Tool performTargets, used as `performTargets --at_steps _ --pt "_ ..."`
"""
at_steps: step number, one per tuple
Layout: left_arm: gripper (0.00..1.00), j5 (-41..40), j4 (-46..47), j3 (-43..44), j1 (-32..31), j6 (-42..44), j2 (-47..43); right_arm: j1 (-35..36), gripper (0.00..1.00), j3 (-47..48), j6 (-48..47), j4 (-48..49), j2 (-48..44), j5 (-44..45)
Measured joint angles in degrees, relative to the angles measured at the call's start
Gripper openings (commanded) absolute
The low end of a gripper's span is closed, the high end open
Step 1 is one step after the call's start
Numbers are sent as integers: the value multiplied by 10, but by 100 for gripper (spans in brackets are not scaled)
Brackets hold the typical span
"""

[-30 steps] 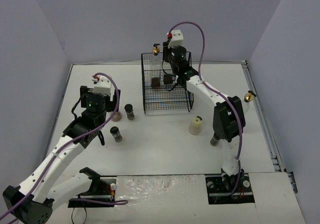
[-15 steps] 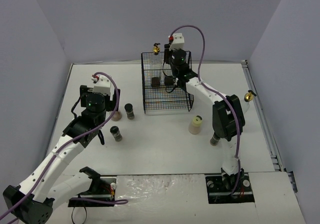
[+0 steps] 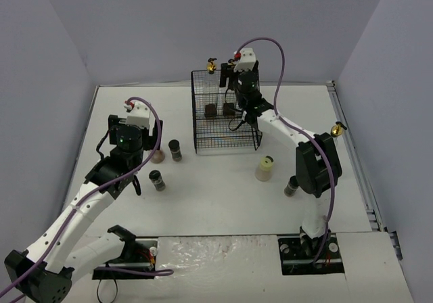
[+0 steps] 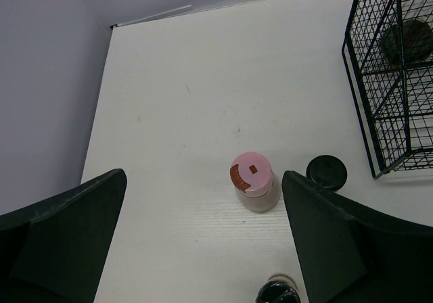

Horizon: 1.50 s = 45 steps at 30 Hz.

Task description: Organize the condiment bottles

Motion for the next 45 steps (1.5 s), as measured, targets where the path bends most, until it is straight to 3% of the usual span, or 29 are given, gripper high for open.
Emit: performTargets --at_steps 7,12,21,27,40,45 --pt "97 0 -1 0 0 0 0 0 87 -52 0 -19 -102 0" --pt "97 0 -3 0 1 0 0 0 100 -115 6 -81 -234 14" --pt "97 7 -10 0 4 -1 1 4 100 -287 51 -224 -518 127" --pt "97 15 -12 0 6 -7 7 4 98 -342 93 -351 -620 216" --pt "97 20 -13 0 7 -11 12 2 98 -383 208 -521 -679 358" --pt "97 22 -13 0 7 -11 12 -55 98 -386 213 -532 -662 368"
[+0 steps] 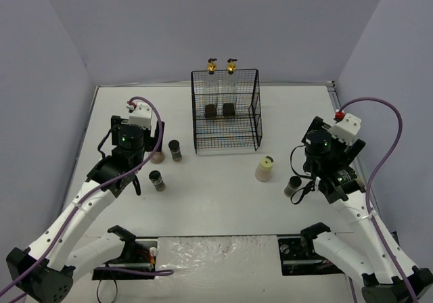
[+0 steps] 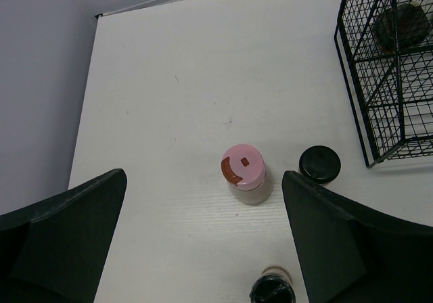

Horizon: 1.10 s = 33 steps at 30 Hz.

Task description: Organize the condiment bottles

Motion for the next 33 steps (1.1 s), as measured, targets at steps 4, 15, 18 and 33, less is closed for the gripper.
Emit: performTargets --at_steps 4,15,18,33 --pt "97 1 0 0 0 0 0 -53 98 0 -3 4 20 -15" --pt "97 1 0 0 0 0 -1 -88 95 -28 -13 55 80 -49" --pt "97 1 0 0 0 0 -2 -114 92 -38 -18 71 85 -65" --pt "97 1 0 0 0 0 -7 -175 76 -52 -64 171 94 -147"
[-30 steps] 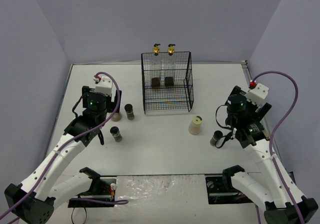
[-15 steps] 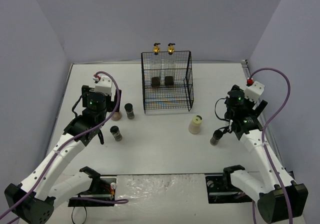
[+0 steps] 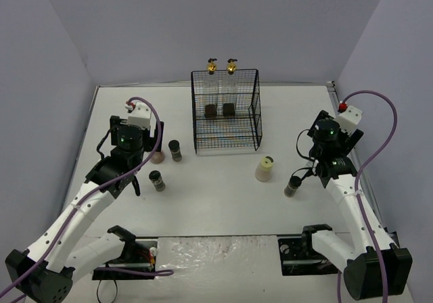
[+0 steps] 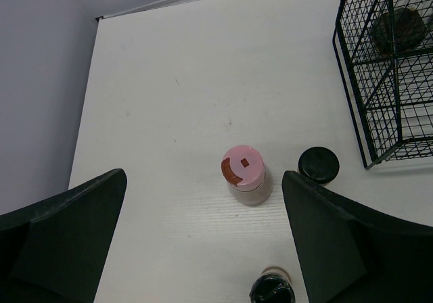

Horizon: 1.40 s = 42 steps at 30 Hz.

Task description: Organize the condiment bottles

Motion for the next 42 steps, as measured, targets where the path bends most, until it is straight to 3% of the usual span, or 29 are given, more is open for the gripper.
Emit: performTargets --at_steps 9,18,29,36,42 --pt "97 0 0 0 0 0 -1 -8 61 -9 -15 22 22 -13" --pt "97 0 0 0 0 0 -3 -14 40 -9 -25 33 29 -20" --pt "97 0 0 0 0 0 -4 -14 2 -9 -31 37 30 -29" --pt "97 0 0 0 0 0 -4 -14 0 3 -57 26 28 -72" --pt "97 0 0 0 0 0 -4 -14 0 75 -90 -1 33 -139"
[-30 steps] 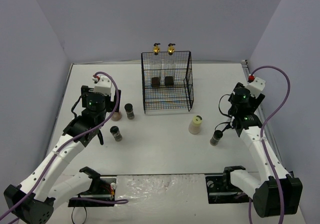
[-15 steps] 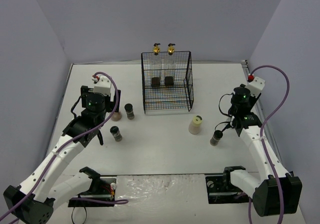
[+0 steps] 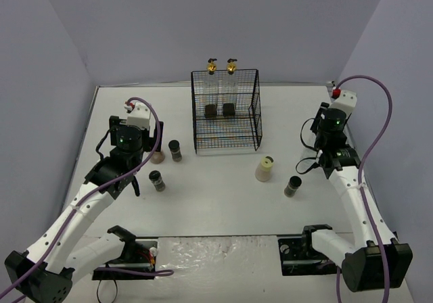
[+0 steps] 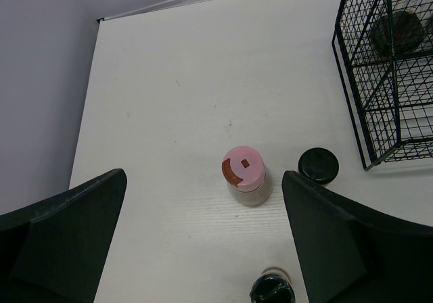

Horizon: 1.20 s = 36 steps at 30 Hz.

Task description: Organize the condiment bottles

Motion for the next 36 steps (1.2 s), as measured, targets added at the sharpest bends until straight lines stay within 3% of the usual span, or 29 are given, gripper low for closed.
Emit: performTargets --at_steps 11,20,26,36 --pt "97 0 0 0 0 0 0 1 0 236 -20 -43 86 -127" --pt "97 -1 0 0 0 0 0 29 0 478 -14 -56 254 -207" --pt "97 -3 0 0 1 0 0 81 0 603 -18 -54 367 -227" --pt "97 -3 0 0 9 0 0 130 0 723 -31 -45 507 -230"
